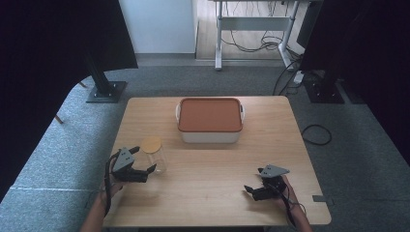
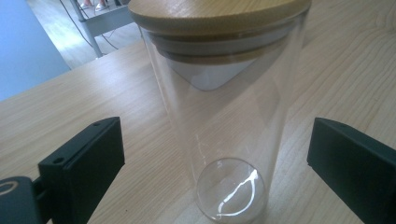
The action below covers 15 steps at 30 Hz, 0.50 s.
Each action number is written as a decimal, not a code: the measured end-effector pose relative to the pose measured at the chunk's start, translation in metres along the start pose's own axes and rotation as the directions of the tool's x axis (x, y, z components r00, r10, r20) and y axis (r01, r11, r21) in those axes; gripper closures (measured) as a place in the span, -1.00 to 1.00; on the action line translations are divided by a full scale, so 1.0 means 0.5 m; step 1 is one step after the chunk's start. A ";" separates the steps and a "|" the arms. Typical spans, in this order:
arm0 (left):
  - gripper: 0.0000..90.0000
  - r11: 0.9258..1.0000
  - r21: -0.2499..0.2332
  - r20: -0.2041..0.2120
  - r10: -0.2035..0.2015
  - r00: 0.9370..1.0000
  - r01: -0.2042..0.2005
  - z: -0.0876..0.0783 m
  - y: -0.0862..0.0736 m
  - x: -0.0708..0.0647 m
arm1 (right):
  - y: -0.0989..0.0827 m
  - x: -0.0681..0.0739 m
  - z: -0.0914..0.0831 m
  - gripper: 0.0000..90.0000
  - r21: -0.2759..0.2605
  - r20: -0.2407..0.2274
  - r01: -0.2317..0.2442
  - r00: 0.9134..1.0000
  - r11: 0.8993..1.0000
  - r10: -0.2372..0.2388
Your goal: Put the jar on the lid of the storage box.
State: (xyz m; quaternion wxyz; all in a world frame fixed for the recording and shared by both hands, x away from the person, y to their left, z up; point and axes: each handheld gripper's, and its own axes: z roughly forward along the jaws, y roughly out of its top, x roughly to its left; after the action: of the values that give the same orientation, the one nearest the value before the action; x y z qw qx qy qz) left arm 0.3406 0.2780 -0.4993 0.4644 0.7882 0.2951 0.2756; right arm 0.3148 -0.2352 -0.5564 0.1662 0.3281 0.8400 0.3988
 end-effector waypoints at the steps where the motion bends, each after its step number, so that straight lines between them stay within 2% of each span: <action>1: -0.92 1.000 0.002 0.000 0.001 1.000 -0.001 0.002 0.001 0.001 | 0.000 0.000 0.000 -0.82 0.000 0.000 0.000 1.000 1.000 0.000; 15: -0.93 1.000 0.004 0.022 0.002 1.000 -0.002 0.027 0.014 0.002 | 0.000 0.000 0.000 -0.82 0.000 -0.001 0.003 1.000 1.000 -0.003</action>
State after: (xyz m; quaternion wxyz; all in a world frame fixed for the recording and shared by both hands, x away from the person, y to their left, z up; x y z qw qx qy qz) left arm 0.3525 0.2683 -0.4984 0.4659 0.7924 0.2898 0.2667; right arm 0.3147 -0.2350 -0.5565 0.1663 0.3265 0.8408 0.3986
